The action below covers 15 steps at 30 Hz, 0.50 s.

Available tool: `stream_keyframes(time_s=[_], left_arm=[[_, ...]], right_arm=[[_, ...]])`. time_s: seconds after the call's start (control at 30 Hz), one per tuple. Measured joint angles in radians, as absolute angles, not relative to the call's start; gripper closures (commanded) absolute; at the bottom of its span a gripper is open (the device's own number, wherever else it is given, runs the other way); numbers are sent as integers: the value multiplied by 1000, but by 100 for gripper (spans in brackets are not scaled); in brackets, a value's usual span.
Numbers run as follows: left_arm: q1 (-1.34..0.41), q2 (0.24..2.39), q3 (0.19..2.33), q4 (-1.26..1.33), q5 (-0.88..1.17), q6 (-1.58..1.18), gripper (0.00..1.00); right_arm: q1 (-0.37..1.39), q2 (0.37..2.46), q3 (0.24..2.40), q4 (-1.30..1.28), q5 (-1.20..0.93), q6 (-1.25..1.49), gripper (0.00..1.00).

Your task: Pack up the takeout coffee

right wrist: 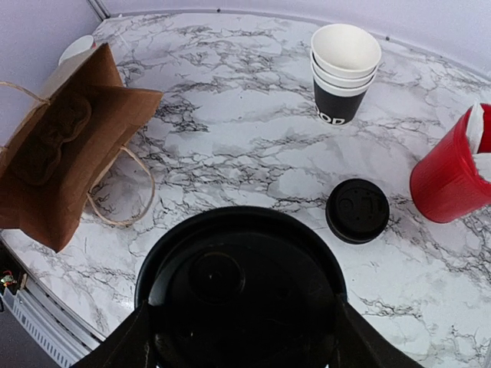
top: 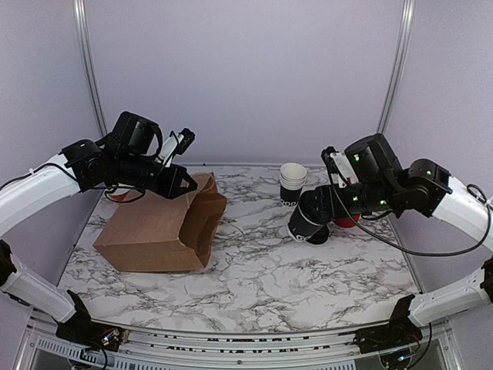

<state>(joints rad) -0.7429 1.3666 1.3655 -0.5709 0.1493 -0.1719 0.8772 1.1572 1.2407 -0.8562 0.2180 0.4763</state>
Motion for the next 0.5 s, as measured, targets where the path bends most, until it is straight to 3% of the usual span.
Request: stream_keyframes(time_s=[0.5], left_arm=[[-813,1357,1328,-430,122,-316,100]], right_arm=[[877,1180,1393,-785,183,458,35]])
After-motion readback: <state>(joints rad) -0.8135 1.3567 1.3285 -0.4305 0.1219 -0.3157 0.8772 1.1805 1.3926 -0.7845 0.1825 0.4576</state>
